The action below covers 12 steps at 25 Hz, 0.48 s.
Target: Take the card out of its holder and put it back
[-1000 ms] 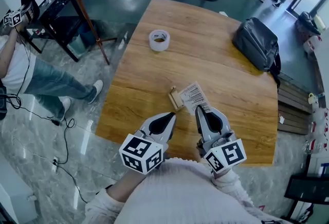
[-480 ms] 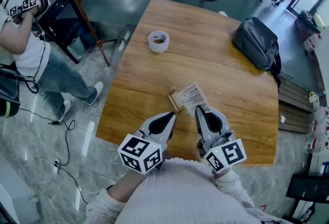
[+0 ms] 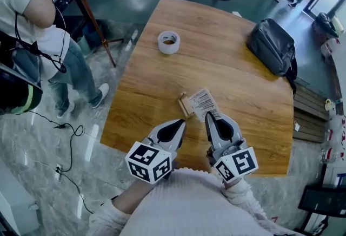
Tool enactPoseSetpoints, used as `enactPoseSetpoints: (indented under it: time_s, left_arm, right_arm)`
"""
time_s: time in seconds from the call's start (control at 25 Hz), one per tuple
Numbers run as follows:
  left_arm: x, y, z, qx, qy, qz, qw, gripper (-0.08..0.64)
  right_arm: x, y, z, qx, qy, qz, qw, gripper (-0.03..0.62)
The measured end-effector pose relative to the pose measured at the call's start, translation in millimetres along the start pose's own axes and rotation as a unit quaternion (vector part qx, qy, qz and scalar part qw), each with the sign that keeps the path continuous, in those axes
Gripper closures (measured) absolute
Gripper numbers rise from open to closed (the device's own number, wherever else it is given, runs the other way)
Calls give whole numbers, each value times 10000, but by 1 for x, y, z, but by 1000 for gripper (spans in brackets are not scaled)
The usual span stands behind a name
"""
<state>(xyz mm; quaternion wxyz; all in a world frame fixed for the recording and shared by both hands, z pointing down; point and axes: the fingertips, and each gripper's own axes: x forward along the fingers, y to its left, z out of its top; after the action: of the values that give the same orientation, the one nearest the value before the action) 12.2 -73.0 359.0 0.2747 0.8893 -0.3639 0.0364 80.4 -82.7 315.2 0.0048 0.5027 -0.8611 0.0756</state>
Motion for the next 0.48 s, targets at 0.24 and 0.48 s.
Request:
enactPoseSetpoints:
  time_s: [0.24,0.48]
  left_arm:
    - [-2,6,-10,11,167,55,9998,552]
    - [1,21,-21,-88,341,122,9993,552]
  right_arm:
    - [9,-6,-11,22,-13,8,10000,586]
    - [27,-18,-28,63,135,1,9999,586]
